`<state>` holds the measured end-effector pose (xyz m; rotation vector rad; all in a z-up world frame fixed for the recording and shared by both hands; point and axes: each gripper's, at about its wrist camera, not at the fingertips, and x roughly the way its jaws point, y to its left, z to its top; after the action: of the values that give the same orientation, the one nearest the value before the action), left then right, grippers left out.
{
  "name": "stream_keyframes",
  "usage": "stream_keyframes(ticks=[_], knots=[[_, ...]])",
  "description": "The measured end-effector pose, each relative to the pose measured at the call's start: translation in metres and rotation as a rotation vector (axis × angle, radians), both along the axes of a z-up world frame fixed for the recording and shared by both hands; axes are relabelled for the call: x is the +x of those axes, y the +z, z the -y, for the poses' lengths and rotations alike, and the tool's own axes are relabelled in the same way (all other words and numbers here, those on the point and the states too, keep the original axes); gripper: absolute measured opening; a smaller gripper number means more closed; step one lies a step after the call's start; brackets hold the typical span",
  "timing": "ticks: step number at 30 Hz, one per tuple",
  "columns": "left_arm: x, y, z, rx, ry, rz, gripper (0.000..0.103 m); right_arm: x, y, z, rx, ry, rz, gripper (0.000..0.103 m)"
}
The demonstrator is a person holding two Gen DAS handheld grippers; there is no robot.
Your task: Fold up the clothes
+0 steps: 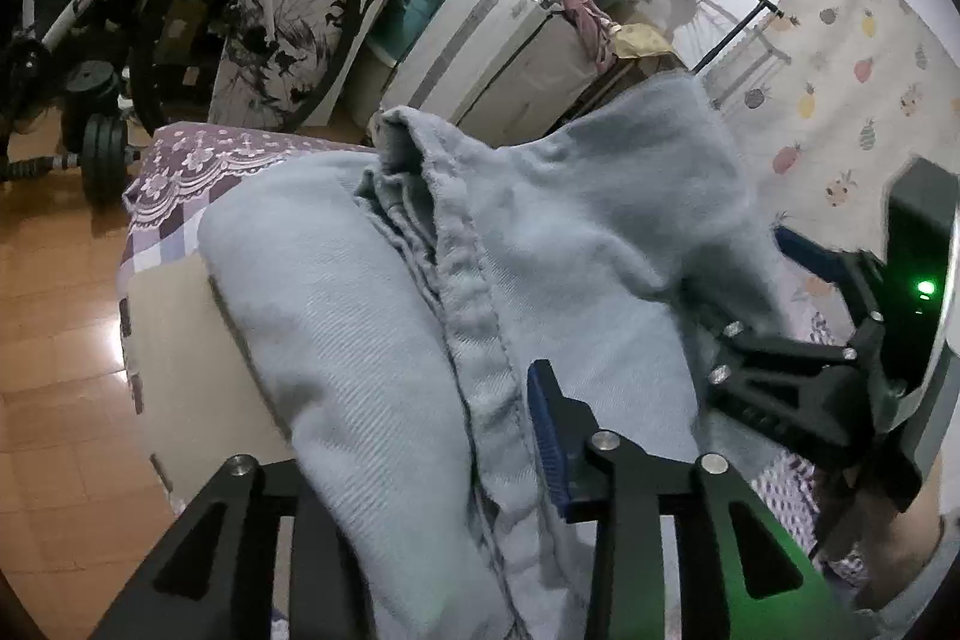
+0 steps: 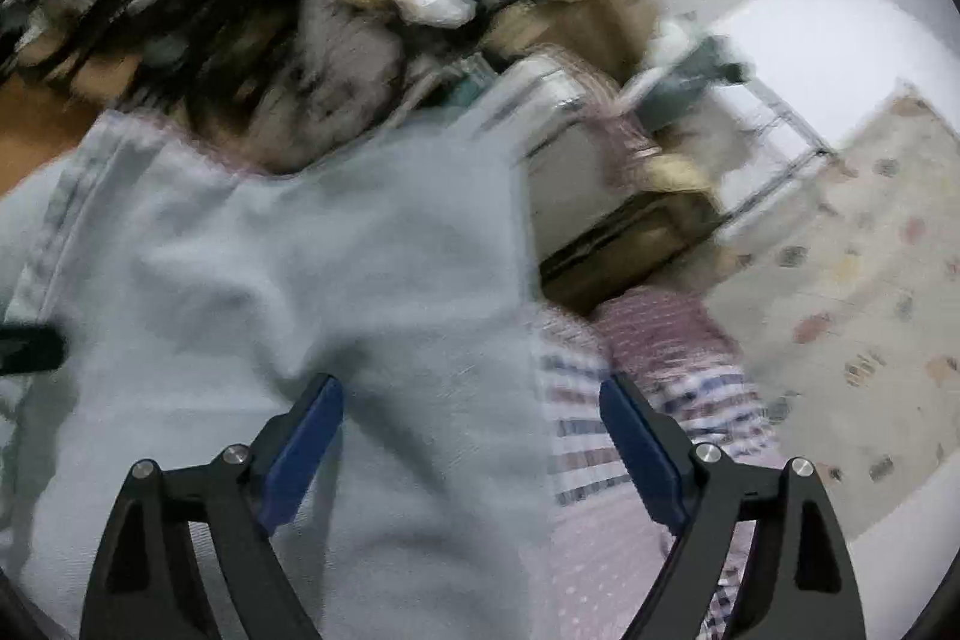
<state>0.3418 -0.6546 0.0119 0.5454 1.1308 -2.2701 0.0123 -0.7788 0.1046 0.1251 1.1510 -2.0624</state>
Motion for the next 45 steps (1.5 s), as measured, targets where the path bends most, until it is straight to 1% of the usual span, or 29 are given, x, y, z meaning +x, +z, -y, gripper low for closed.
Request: stream_keyframes(ticks=[1,2,3,5,6,7,8,9,11,14,15,18,21,23,24,25,26,27,29,31,32,33,34,36,38,40,41,44,45], knots=[[0.005,0.002,-0.001,-0.004,0.007,-0.014,0.055,-0.002,0.008,-0.008,-0.061,-0.013,0.019,0.09],[0.009,0.004,-0.001,-0.007,0.013,-0.028,0.061,-0.005,0.015,-0.016,-0.118,-0.02,0.064,0.09],[0.014,0.006,-0.002,-0.011,0.02,-0.042,0.062,-0.009,0.021,-0.025,-0.173,-0.024,0.127,0.09],[0.018,0.011,-0.004,-0.01,0.016,-0.051,0.064,-0.017,0.026,-0.036,-0.242,-0.008,0.264,0.09],[0.019,0.014,-0.006,-0.001,0.013,-0.055,0.064,-0.022,0.027,-0.038,-0.265,0.007,0.344,0.085],[0.018,0.017,-0.007,0.004,0.009,-0.063,0.064,-0.03,0.026,-0.038,-0.277,0.001,0.409,0.072],[0.018,0.022,-0.01,0.002,0.004,-0.065,0.064,-0.037,0.024,-0.035,-0.282,-0.018,0.461,0.029],[0.018,0.026,-0.011,0.001,0.001,-0.072,0.064,-0.045,0.022,-0.033,-0.288,-0.038,0.513,0.006],[0.018,0.034,-0.012,-0.002,-0.004,-0.089,0.064,-0.04,0.018,-0.031,-0.306,-0.035,0.597,0.009],[0.025,0.031,-0.009,0.03,0.034,-0.127,0.064,-0.045,0.007,-0.019,-0.283,-0.045,0.646,0.009],[0.026,0.026,-0.008,0.046,0.055,-0.108,0.064,-0.048,0.001,-0.015,-0.262,-0.063,0.659,0.008],[0.035,0.013,-0.008,0.04,0.107,-0.055,0.064,-0.06,-0.025,0.001,-0.193,-0.143,0.685,0.005],[0.052,0.013,-0.01,0.001,0.172,-0.045,0.064,-0.061,-0.042,-0.003,-0.157,-0.196,0.673,0.005],[0.063,0.022,-0.011,-0.034,0.195,-0.081,0.064,-0.056,-0.04,-0.002,-0.134,-0.198,0.658,0.008],[0.068,0.029,-0.012,-0.059,0.199,-0.107,0.064,-0.053,-0.035,-0.005,-0.137,-0.191,0.659,0.013],[0.068,0.037,-0.012,-0.091,0.182,-0.125,0.064,-0.05,-0.031,-0.009,-0.149,-0.18,0.665,0.017],[0.067,0.046,-0.012,-0.124,0.162,-0.143,0.064,-0.047,-0.025,-0.015,-0.17,-0.169,0.666,0.026],[0.062,0.054,-0.011,-0.152,0.134,-0.155,0.064,-0.043,-0.02,-0.024,-0.202,-0.159,0.658,0.032],[0.05,0.067,-0.008,-0.209,0.073,-0.172,0.064,-0.037,-0.013,-0.043,-0.261,-0.153,0.635,0.033],[0.03,0.078,-0.004,-0.283,0.023,-0.157,0.064,-0.036,-0.01,-0.062,-0.296,-0.184,0.618,0.032],[0.018,0.08,-0.001,-0.313,-0.002,-0.13,0.064,-0.038,-0.011,-0.07,-0.301,-0.209,0.622,0.026],[0.006,0.081,0.002,-0.341,-0.028,-0.099,0.064,-0.041,-0.014,-0.076,-0.299,-0.238,0.633,0.01],[-0.005,0.08,0.007,-0.357,-0.045,-0.065,0.063,-0.045,-0.017,-0.082,-0.298,-0.266,0.644,0.004],[-0.033,0.067,0.021,-0.362,-0.082,0.05,0.05,-0.056,-0.028,-0.089,-0.29,-0.315,0.681,0.003],[-0.058,0.046,0.035,-0.304,-0.11,0.186,0.012,-0.068,-0.041,-0.095,-0.28,-0.362,0.721,0.003],[-0.067,0.02,0.045,-0.26,-0.124,0.255,0.006,-0.074,-0.048,-0.093,-0.265,-0.376,0.736,0.001],[-0.069,0.016,0.044,-0.272,-0.128,0.26,0.006,-0.076,-0.048,-0.09,-0.252,-0.383,0.732,0.0],[-0.061,0.021,0.03,-0.35,-0.146,0.241,0.007,-0.072,-0.043,-0.078,-0.197,-0.406,0.682,0.003],[-0.058,0.023,0.025,-0.355,-0.156,0.238,0.009,-0.069,-0.039,-0.076,-0.184,-0.408,0.665,0.003]])
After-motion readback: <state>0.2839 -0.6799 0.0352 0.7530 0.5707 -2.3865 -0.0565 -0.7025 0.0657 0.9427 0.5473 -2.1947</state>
